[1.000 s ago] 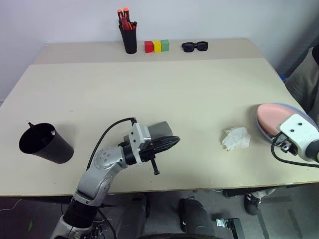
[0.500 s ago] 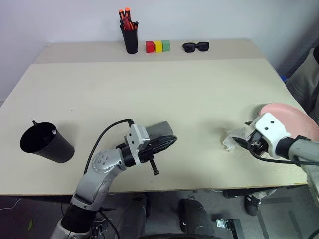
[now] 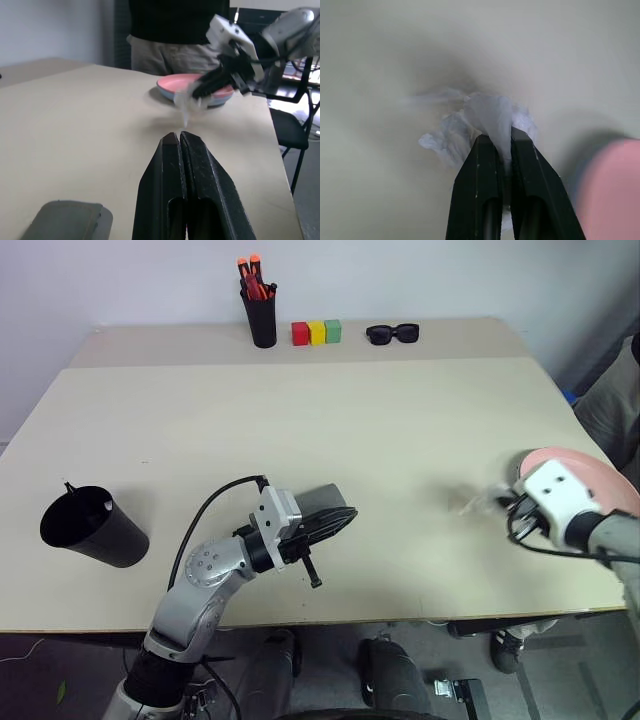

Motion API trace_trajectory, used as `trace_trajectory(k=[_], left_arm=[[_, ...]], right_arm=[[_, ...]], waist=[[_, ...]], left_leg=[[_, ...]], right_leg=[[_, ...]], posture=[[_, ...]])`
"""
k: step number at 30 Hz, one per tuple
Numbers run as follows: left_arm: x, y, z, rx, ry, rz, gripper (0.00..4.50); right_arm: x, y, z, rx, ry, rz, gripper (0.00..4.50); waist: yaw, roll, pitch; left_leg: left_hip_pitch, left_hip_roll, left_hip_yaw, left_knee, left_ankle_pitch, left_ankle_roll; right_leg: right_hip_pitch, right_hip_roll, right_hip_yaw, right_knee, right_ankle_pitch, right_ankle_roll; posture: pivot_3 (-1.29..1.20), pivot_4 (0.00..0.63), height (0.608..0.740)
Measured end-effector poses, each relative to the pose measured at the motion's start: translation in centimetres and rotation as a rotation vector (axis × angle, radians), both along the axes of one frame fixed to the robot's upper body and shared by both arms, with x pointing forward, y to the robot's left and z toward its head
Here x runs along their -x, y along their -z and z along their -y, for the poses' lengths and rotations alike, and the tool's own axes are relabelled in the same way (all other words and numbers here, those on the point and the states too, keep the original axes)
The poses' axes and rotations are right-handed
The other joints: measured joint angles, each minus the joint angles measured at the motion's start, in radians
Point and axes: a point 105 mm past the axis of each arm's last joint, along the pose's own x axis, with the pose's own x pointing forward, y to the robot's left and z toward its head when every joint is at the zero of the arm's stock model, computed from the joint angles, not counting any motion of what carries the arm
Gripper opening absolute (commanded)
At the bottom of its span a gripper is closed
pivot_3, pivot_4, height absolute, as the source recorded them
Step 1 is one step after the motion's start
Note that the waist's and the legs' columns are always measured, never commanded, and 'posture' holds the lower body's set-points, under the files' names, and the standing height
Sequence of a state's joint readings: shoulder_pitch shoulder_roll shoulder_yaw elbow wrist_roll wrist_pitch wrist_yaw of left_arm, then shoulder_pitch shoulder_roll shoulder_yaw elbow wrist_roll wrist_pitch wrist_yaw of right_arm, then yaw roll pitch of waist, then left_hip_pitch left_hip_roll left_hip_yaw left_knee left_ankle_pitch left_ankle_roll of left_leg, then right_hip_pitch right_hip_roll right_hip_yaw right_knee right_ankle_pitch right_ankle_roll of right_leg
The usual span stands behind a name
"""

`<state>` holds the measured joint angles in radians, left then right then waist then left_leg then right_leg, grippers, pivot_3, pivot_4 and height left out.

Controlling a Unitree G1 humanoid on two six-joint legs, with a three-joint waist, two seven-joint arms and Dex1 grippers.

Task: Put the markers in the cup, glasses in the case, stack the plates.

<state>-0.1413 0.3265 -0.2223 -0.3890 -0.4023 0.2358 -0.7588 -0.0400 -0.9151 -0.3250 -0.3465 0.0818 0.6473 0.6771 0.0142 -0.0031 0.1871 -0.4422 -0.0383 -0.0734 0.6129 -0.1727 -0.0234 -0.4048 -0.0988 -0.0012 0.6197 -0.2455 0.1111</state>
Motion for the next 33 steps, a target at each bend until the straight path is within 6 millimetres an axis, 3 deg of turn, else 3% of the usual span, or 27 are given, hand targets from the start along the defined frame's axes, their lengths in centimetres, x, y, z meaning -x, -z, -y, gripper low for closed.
trace_trajectory(k=[2, 4, 5, 6, 9, 12, 15, 18, 22, 25, 29, 33], left_arm=[[-0.3, -0.2, 0.2, 0.011, 0.000, 0.003, 0.00], [-0.4, -0.2, 0.3, 0.015, -0.002, 0.000, 0.00], [-0.5, -0.1, 0.3, 0.017, -0.006, -0.005, 0.00], [-0.5, -0.1, 0.3, 0.019, -0.010, -0.006, 0.00], [-0.9, -0.2, 0.2, 0.020, -0.049, 0.001, 0.00], [-1.5, -0.4, -0.2, 0.037, -0.104, 0.000, 0.00], [-2.6, -0.5, -1.2, 0.028, -0.235, 0.016, 0.00], [-4.7, -1.1, -4.0, 0.015, -0.478, 0.057, 0.00], [-6.2, -1.1, -7.5, -0.024, -0.740, 0.064, 0.00], [-6.2, -0.9, -10.5, -0.043, -0.900, 0.056, 0.00], [-5.8, -0.4, -11.4, -0.071, -0.947, 0.043, 0.00], [-5.8, -0.4, -11.4, -0.074, -0.955, 0.047, 0.00]], right_arm=[[-0.5, -1.8, 3.1, 0.037, 0.140, 0.064, 0.06], [-0.4, -2.0, 5.3, 0.080, 0.226, 0.068, 0.06], [-0.3, -1.6, 6.0, 0.090, 0.253, 0.056, 0.74], [-0.3, -1.0, 6.5, 0.093, 0.270, 0.037, 1.03], [-0.6, 0.3, 7.1, 0.097, 0.300, 0.000, 2.49], [-1.9, -0.7, 6.2, 0.110, 0.266, 0.060, 3.98], [-3.7, -2.2, 3.6, 0.052, 0.161, 0.161, 3.98], [-5.0, -2.1, -1.6, -0.088, -0.056, 0.213, 3.98], [-5.4, -2.1, -6.0, -0.306, -0.257, 0.199, 3.98], [-5.1, -2.1, -8.5, -0.396, -0.399, 0.151, 3.98], [-5.2, -1.4, -9.8, -0.440, -0.479, 0.091, 3.98], [-5.7, -0.9, -9.6, -0.453, -0.481, 0.068, 3.98]], waist=[[0.002, 0.000, 0.000], [0.002, 0.000, 0.000], [0.000, 0.000, 0.000], [-0.001, 0.000, 0.000], [-0.006, 0.001, -0.001], [-0.009, 0.003, -0.001], [-0.011, 0.003, -0.001], [-0.012, 0.002, -0.001], [-0.001, 0.002, -0.001], [-0.002, 0.002, -0.001], [-0.001, 0.002, -0.001], [-0.002, 0.002, -0.001]], left_leg=[[0.000, 0.000, 0.000, 0.000, 0.000, 0.000], [0.000, 0.000, 0.000, 0.000, 0.000, 0.000], [0.000, 0.000, 0.000, -0.001, 0.000, 0.000], [0.000, 0.000, 0.000, -0.001, 0.000, 0.000], [0.001, 0.000, 0.001, 0.000, 0.000, 0.000], [0.001, 0.000, 0.001, 0.000, 0.000, 0.000], [0.001, -0.001, 0.001, 0.000, 0.000, 0.000], [0.001, -0.001, 0.001, 0.000, 0.000, 0.000], [0.000, -0.001, -0.001, 0.001, 0.000, 0.001], [0.000, -0.001, -0.001, 0.001, 0.000, 0.000], [0.001, -0.002, -0.001, 0.001, 0.000, 0.000], [0.001, -0.002, -0.001, 0.000, 0.000, 0.000]], right_leg=[[0.000, 0.000, 0.000, 0.000, 0.000, 0.000], [0.000, 0.000, 0.000, -0.001, 0.000, 0.000], [0.000, 0.000, 0.000, -0.001, 0.000, 0.000], [0.000, 0.000, 0.000, -0.001, 0.000, 0.000], [0.000, 0.000, 0.001, 0.000, 0.000, 0.000], [0.000, 0.000, 0.001, 0.001, 0.000, 0.000], [0.000, 0.001, 0.001, 0.001, 0.000, 0.001], [0.000, 0.002, 0.001, 0.002, 0.001, 0.002], [0.000, 0.002, 0.001, 0.001, 0.003, 0.006], [0.001, 0.002, 0.000, 0.001, 0.003, 0.006], [0.001, 0.002, 0.000, 0.001, 0.001, 0.003], [0.000, 0.002, 0.000, 0.001, 0.001, 0.003]], posture=[[0.00, 0.150, 0.740], [0.00, 0.150, 0.740], [0.00, 0.150, 0.740], [0.00, 0.150, 0.740], [0.00, 0.150, 0.740], [0.00, 0.150, 0.740], [0.00, 0.150, 0.740], [0.00, 0.150, 0.740], [0.00, 0.150, 0.740], [0.00, 0.150, 0.740], [0.00, 0.150, 0.740], [0.00, 0.150, 0.740]])
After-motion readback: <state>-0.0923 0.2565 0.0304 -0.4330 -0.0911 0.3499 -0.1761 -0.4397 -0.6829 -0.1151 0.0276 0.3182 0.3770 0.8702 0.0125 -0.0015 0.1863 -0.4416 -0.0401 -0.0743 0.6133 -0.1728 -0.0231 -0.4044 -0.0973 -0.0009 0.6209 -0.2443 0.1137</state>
